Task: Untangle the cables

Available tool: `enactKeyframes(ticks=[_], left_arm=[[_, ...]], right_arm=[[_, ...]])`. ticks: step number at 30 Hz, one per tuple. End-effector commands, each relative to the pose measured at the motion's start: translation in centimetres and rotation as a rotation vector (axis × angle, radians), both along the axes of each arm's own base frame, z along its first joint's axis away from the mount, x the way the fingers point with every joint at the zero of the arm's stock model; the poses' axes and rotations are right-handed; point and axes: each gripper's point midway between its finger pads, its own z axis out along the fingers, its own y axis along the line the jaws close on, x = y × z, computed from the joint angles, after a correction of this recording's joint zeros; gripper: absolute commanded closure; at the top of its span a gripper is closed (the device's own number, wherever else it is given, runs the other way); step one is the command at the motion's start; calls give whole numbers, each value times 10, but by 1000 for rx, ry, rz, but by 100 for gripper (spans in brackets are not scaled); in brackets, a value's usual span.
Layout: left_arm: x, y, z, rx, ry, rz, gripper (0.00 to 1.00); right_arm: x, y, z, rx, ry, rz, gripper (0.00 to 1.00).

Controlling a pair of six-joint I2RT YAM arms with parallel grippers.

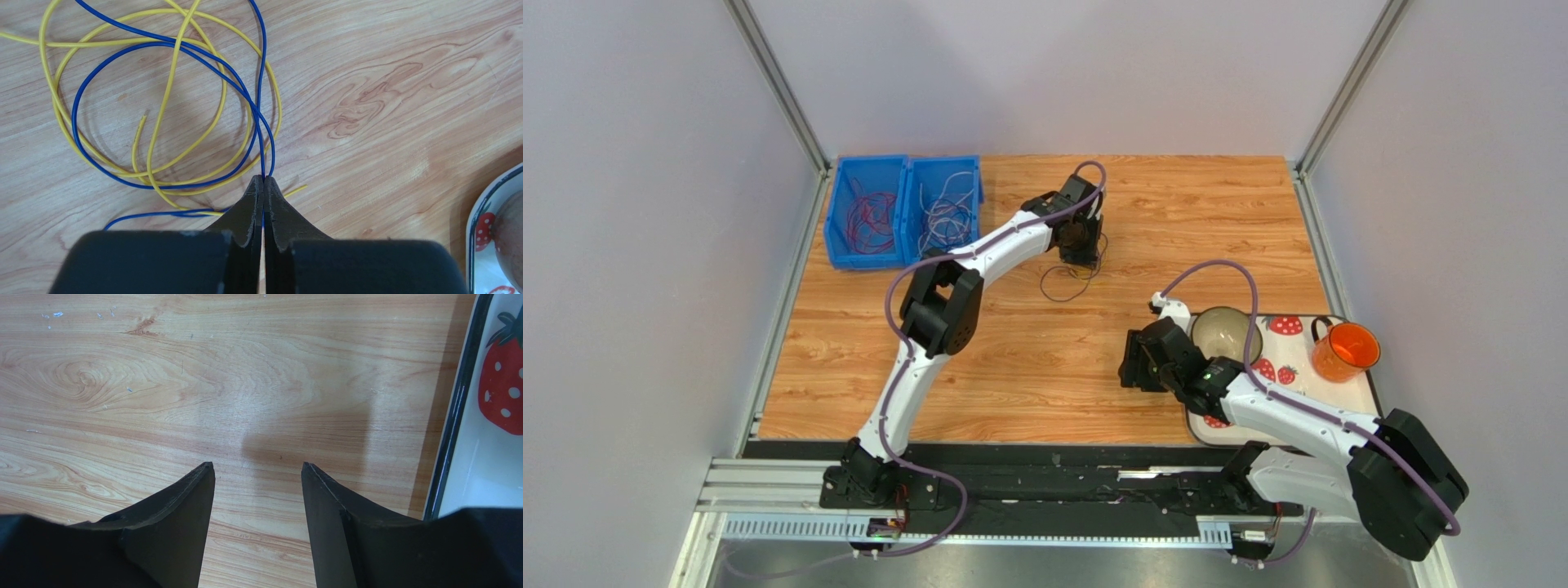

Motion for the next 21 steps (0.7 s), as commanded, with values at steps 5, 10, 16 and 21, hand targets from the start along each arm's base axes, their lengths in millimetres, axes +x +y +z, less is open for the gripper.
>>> enactKeyframes(ticks=[5, 10, 16, 21], left_arm=[[-6, 6, 214, -142, -272, -35, 100], [-46, 44, 373, -298, -544, -22, 100], [-70, 73, 347, -233, -507, 3, 100], [-105, 57, 222, -245, -187, -52, 100]], right_arm=[[3, 0, 16, 31, -43, -2, 42], [2, -1, 27, 50, -61, -13, 42], [3, 2, 40, 84, -77, -15, 43], [0, 0, 52, 103, -90, -19, 43]])
